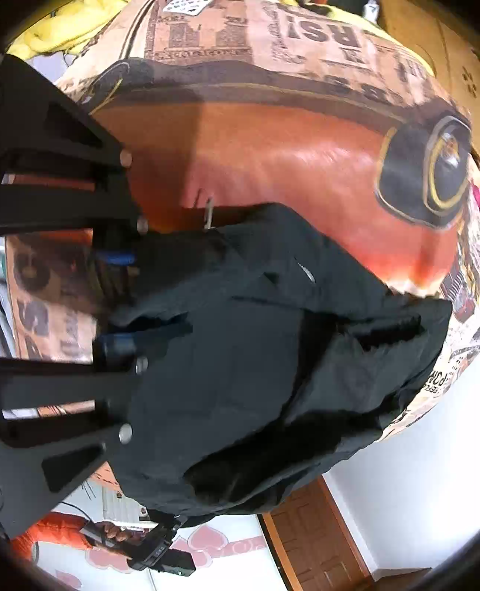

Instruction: Fold large clothes

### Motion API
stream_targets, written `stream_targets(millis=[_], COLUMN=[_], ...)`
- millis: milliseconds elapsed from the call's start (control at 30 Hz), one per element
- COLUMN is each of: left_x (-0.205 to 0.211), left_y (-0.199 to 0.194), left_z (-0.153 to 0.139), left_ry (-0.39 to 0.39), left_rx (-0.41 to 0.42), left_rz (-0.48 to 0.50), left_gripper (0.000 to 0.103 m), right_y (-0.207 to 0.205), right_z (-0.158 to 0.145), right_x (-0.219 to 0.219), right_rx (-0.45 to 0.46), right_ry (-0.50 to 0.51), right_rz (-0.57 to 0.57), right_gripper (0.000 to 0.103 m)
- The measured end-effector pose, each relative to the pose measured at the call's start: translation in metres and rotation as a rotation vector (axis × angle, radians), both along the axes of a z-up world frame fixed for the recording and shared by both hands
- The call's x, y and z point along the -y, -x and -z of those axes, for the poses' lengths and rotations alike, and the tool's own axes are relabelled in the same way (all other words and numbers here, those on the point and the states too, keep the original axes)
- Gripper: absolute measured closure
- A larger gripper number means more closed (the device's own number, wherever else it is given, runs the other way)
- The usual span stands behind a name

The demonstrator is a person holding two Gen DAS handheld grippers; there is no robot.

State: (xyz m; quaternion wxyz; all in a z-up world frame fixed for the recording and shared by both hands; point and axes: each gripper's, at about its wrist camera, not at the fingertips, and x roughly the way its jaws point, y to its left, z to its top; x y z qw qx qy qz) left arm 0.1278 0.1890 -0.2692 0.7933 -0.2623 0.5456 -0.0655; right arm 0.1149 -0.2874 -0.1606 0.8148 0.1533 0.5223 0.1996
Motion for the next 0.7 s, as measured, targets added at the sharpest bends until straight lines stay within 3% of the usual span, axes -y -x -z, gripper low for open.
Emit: stream_targets(millis=[100, 200, 300, 400, 567, 700], left_x=[0.01, 0.018, 0.033, 0.042, 0.031, 0.008], left_y=[-0.01, -0.018, -0.034, -0.06, -0.103, -0.147], left_z=[-0.031, -0.074, -0.119, -0.155, -0.186, -0.189], left_ry=[-0.04, -0.005, -0.042, -0.023, 0.01, -0.003], left_rx=[0.065, 0.164, 0.247, 0.303, 0.344, 0.35], left_rz=[0.02, 0.03, 0.058, 0.074, 0.041, -0.05], left_gripper=[0.085, 0.087, 0.088, 0.089, 0.09, 0.091], right_y=[0.001, -0.004, -0.017, -0.039, -0.081, -0.122], right_z=[-0.016, -0.041, -0.063, -0.087, -0.1, -0.103], right_x=[-0.009, -0.02, -0.029, -0.044, -0.065, -0.064], right_rx=[0.045, 0.088, 0.125, 0.164, 0.209, 0.228], right_ry=[0.012, -0.015, -0.043, -0.05, -0.007, 0.004], right_rz=[-0.027, -0.078, -0.113, -0.14, -0.147, -0.115], right_gripper=[0.096, 0.097, 0.098, 0.099, 0.099, 0.099])
